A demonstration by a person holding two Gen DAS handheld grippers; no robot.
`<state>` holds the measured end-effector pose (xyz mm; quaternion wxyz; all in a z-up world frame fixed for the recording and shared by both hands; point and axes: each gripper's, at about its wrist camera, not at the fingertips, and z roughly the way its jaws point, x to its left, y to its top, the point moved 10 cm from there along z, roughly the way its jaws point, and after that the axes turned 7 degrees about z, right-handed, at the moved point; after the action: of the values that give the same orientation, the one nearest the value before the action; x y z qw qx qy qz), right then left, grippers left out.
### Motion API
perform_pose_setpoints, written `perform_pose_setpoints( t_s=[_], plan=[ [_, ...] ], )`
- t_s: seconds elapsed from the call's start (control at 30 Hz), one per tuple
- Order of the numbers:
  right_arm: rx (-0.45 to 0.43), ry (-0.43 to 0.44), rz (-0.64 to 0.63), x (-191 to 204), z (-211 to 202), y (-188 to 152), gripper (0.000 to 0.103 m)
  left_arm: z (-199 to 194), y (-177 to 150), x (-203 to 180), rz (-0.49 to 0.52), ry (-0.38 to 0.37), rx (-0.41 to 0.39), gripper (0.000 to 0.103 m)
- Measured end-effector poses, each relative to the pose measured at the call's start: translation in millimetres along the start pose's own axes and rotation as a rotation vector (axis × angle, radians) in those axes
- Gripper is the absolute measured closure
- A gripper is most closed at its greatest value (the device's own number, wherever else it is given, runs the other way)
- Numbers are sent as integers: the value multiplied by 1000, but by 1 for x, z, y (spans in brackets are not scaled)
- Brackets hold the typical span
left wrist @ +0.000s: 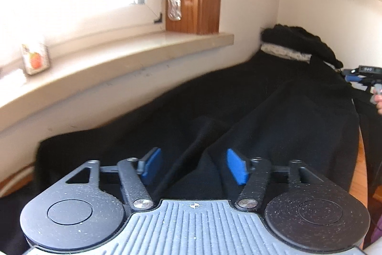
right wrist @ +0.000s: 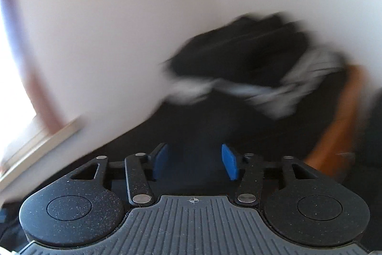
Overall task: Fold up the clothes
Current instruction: 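Open the left gripper and release the black pants onto the floor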
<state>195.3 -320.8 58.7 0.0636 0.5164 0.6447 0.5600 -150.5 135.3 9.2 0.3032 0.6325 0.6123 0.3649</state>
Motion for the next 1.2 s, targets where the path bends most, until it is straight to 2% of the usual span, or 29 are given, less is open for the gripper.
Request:
perform_pose_setpoints(
  t_s=[0.1,0.27,0.4,0.53,0.63,0.8,0.93,1.03,1.2],
  plan=[
    [80,86,-122,59,27,-31,39,-12,-7,16,-4,37,7,30],
    [217,214,-300,142,59,-89,27,-14,-25,45,-31,91,49,28],
    [279,290,-487,190,70,-122,26,-3,-37,62,-59,116,81,28],
    [311,320,-635,222,74,-138,21,14,-48,66,-76,105,115,27],
    [336,380,-672,236,80,-141,14,15,-52,70,-99,93,103,27],
    [369,438,-677,247,107,-143,11,19,-53,71,-84,97,110,24],
    [454,457,-679,240,121,-152,9,20,-55,75,-92,96,111,21],
    [479,471,-722,243,121,-155,3,21,-57,77,-100,141,128,17],
    [495,482,-743,237,108,-159,0,6,-60,77,-157,241,140,16]
  ],
)
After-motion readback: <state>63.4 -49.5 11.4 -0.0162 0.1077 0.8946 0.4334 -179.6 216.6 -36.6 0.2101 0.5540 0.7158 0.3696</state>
